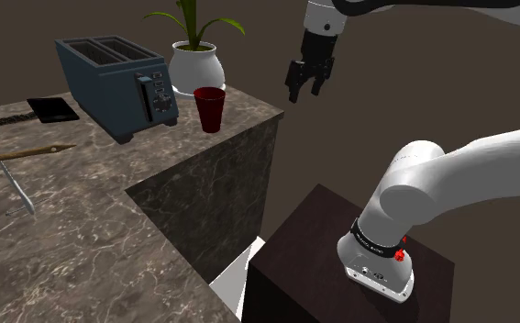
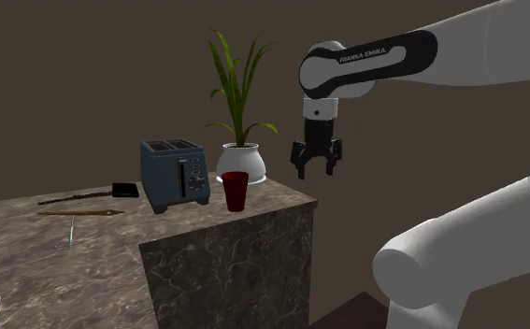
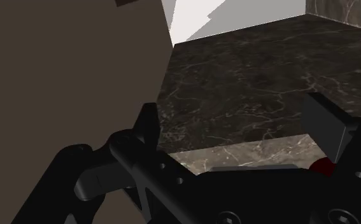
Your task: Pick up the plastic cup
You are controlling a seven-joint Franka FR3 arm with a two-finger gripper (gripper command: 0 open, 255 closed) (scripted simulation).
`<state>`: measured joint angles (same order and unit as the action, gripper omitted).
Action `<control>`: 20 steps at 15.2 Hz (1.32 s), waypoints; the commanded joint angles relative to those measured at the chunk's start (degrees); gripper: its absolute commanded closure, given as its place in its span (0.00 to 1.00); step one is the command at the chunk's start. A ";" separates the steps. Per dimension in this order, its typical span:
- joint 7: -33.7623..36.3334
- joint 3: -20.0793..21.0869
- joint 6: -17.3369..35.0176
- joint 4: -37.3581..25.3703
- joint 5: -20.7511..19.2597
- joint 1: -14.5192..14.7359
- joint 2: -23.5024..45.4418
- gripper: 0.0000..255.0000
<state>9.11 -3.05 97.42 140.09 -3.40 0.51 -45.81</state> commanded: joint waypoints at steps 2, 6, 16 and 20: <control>0.91 0.30 1.14 -0.95 0.86 0.26 2.08 0.00; 4.21 1.29 5.20 -5.42 4.12 1.22 10.49 0.00; 10.54 2.60 11.44 -21.26 11.18 3.08 31.49 0.00; 12.20 2.80 12.15 -27.73 13.22 3.43 38.18 0.00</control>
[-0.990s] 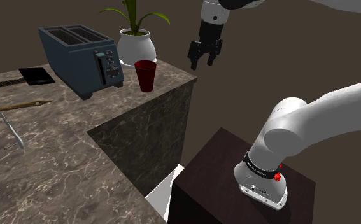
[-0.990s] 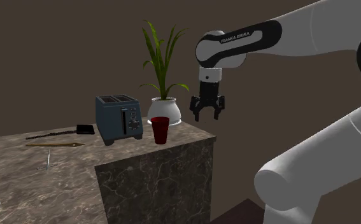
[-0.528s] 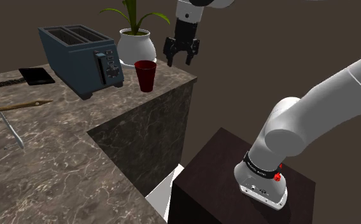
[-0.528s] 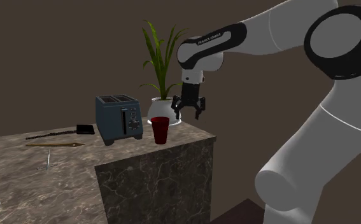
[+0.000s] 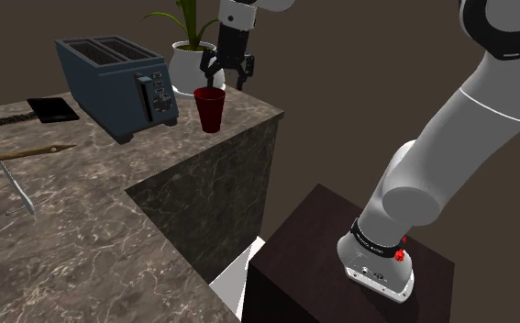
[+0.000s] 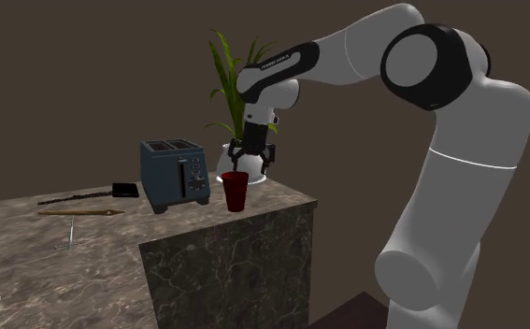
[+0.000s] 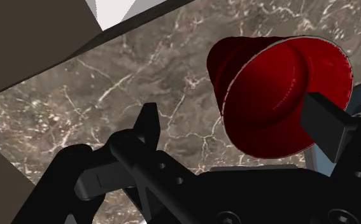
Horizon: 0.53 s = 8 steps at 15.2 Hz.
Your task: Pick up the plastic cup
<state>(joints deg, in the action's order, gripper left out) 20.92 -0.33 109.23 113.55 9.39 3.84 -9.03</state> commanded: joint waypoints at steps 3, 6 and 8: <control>0.03 0.12 2.60 0.91 0.57 0.14 1.59 0.00; -0.33 0.15 4.85 2.90 0.74 0.17 1.88 0.00; -0.53 0.17 6.04 3.89 0.84 0.19 2.08 0.00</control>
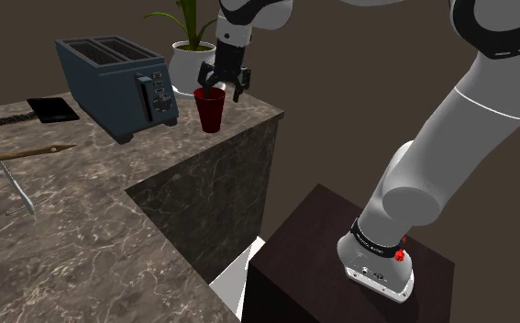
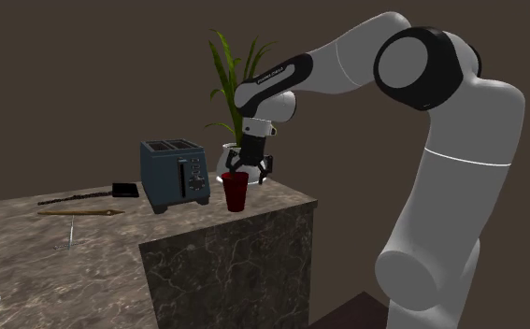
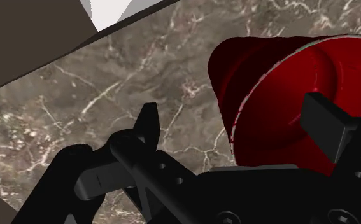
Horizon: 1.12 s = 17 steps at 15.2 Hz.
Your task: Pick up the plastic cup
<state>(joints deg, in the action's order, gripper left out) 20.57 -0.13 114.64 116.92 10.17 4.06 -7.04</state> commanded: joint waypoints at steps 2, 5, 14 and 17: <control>-0.16 -0.04 0.49 0.45 0.04 -0.03 0.03 1.00; -0.14 -0.02 0.50 0.47 0.05 -0.02 0.01 1.00; 0.19 -0.07 -1.63 -1.40 -0.12 -0.06 -0.26 1.00; 0.55 -0.10 -3.89 -3.44 -0.28 -0.09 -0.51 1.00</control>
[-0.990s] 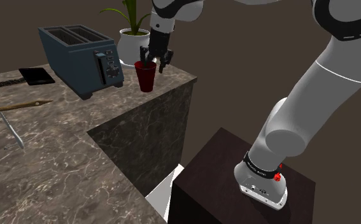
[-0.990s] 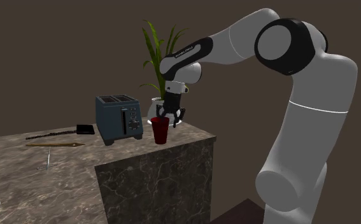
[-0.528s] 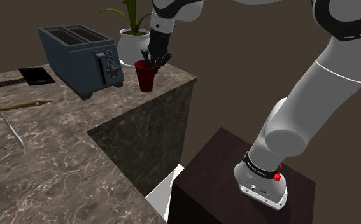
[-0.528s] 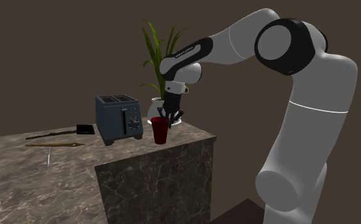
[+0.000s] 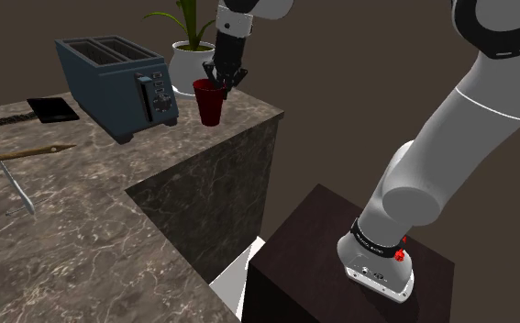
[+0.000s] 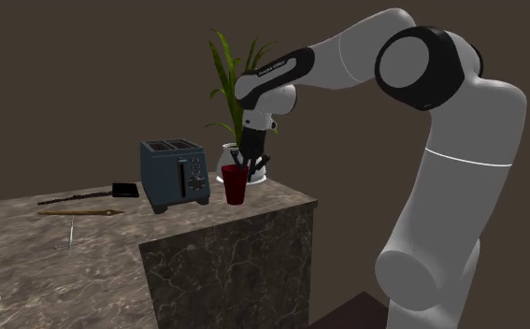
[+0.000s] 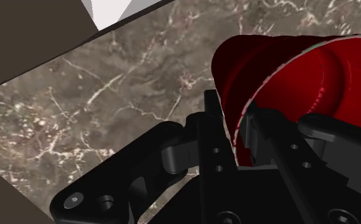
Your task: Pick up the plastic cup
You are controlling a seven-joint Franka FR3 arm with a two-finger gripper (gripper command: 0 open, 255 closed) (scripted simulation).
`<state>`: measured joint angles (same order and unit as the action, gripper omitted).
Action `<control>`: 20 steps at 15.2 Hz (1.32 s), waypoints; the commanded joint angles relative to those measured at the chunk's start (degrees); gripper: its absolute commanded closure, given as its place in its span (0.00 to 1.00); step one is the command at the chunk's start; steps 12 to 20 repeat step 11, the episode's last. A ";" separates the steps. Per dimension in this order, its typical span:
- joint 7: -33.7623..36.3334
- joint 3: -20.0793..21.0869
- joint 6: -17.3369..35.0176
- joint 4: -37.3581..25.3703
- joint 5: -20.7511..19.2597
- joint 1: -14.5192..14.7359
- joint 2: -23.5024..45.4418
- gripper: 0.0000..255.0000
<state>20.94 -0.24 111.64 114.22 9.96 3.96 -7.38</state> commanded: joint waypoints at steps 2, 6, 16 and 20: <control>0.41 -0.01 -2.39 -2.16 -0.16 -0.02 -0.27 1.00; 0.87 -0.06 -5.42 -5.16 -0.32 -0.05 -0.32 1.00; 1.23 -0.10 -7.82 -7.69 -0.43 -0.08 -0.23 1.00; 1.23 -0.10 -7.82 -7.69 -0.43 -0.08 -0.23 1.00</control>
